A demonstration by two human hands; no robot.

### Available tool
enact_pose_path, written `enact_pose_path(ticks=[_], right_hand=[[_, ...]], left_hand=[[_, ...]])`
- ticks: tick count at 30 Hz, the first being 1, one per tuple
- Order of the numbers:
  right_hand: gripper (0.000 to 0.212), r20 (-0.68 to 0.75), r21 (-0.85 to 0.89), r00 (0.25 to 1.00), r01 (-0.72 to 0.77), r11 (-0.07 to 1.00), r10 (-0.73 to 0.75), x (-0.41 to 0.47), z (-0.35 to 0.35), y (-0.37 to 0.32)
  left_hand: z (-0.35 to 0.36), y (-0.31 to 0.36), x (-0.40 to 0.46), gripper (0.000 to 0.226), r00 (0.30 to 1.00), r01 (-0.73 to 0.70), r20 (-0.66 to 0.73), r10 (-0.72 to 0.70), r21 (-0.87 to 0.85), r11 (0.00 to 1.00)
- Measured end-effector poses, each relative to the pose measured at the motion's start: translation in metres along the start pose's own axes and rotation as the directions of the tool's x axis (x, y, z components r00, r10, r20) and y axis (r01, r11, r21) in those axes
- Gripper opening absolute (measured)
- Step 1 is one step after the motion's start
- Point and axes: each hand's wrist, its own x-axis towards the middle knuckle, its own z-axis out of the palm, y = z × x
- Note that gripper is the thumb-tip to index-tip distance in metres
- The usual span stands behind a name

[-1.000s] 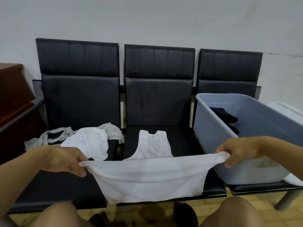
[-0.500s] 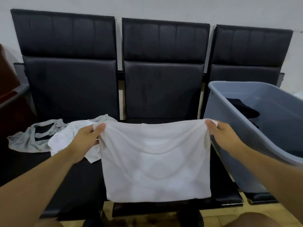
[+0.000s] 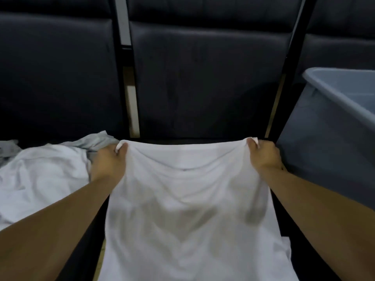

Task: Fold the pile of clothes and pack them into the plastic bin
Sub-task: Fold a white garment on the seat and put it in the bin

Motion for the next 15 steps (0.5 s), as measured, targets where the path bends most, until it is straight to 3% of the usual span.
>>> enact_pose_path(ticks=[5, 7, 10, 12, 14, 15], right_hand=[[0.052, -0.042, -0.118, 0.989, -0.148, 0.982, 0.144, 0.029, 0.031, 0.029], [0.048, -0.082, -0.179, 0.983, -0.179, 0.967, 0.167, 0.032, 0.034, 0.033], [0.039, -0.163, -0.317, 0.984, -0.119, 0.941, 0.07, 0.029, 0.035, 0.035], [0.029, -0.207, -0.293, 0.976, 0.006, 0.956, -0.07, 0.021, 0.036, 0.024], [0.018, -0.138, -0.259, 0.91, 0.348, 0.901, -0.391, 0.011, 0.04, 0.01], [0.017, -0.022, -0.244, 0.824, 0.544, 0.803, -0.566, 0.005, 0.043, 0.005]], left_hand=[[0.033, -0.021, 0.026, 0.063, 0.995, -0.021, -0.079, 0.058, 0.409, 0.912], [0.04, -0.026, 0.031, 0.057, 0.992, -0.032, -0.099, 0.084, 0.441, 0.897], [0.045, -0.022, 0.027, 0.043, 0.989, -0.05, -0.113, 0.091, 0.322, 0.945], [0.046, -0.014, 0.021, 0.033, 0.974, -0.111, -0.157, 0.164, 0.3, 0.947], [0.05, -0.004, 0.014, 0.031, 0.931, -0.262, -0.17, 0.324, 0.306, 0.915], [0.052, 0.001, 0.012, 0.031, 0.904, -0.381, -0.091, 0.417, 0.268, 0.885]])
